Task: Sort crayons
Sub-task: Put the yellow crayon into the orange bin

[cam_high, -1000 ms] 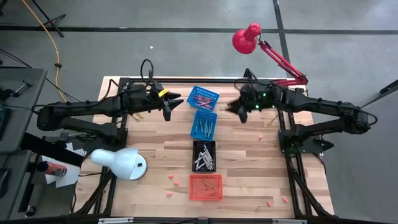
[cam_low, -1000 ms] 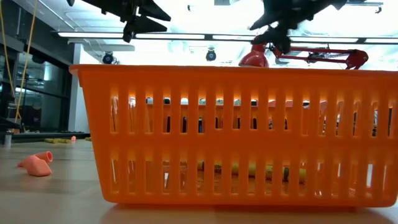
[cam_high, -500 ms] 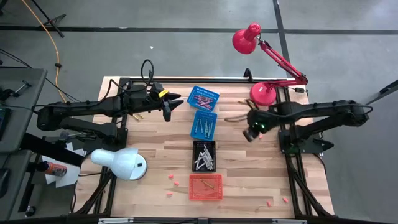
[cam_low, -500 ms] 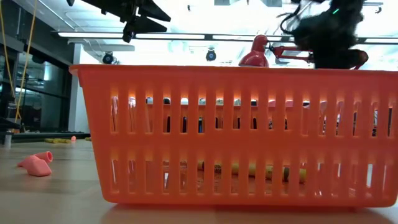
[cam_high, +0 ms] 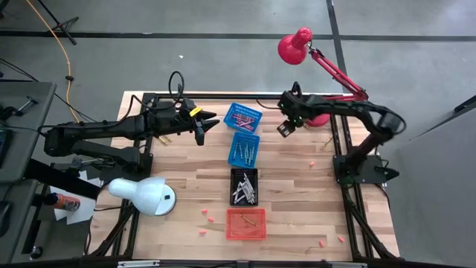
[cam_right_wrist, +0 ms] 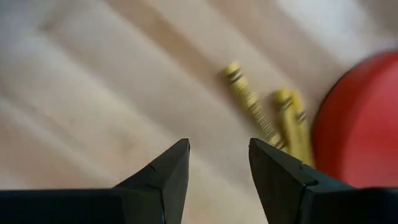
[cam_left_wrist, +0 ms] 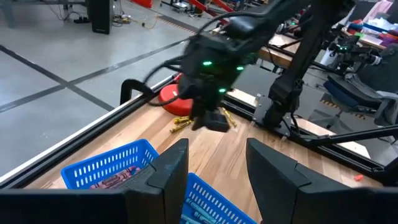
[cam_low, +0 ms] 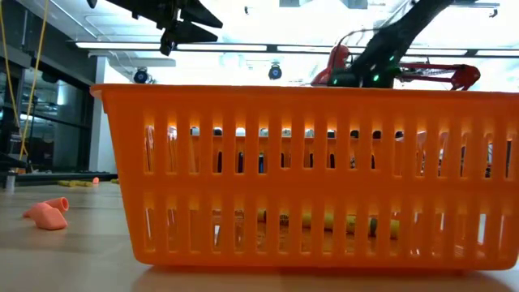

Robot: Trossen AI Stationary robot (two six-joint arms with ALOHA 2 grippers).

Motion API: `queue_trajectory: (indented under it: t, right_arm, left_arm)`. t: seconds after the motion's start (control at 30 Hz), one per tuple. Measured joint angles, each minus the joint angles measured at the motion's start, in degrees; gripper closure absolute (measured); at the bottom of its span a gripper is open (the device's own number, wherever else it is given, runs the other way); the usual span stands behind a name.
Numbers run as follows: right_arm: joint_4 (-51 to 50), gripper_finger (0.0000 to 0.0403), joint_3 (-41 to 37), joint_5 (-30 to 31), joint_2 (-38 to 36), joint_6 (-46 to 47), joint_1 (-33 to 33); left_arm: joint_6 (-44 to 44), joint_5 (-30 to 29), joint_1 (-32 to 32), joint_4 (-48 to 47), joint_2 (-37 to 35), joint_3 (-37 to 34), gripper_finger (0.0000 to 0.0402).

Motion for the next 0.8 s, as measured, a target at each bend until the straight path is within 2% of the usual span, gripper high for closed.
queue_trajectory:
  t: [0.2, 0.47, 0.8]
  right_arm:
    - [-0.26, 0.0240, 5.70, 2.24, 7.55, -11.76, -4.51]
    - [-1.13, 0.0240, 8.62, 1.35, 12.13, -21.78, -5.28]
    - [-1.52, 0.0243, 8.80, 0.20, 15.82, -26.58, -5.28]
  left_arm:
    - [-1.62, 0.03, -0.02, 0.01, 0.00, 0.00, 0.0252]
    - [-3.63, 0.04, -0.09, 0.01, 0.00, 0.00, 0.0252]
    - [-3.69, 0.04, -0.07, 0.03, 0.00, 0.00, 0.0252]
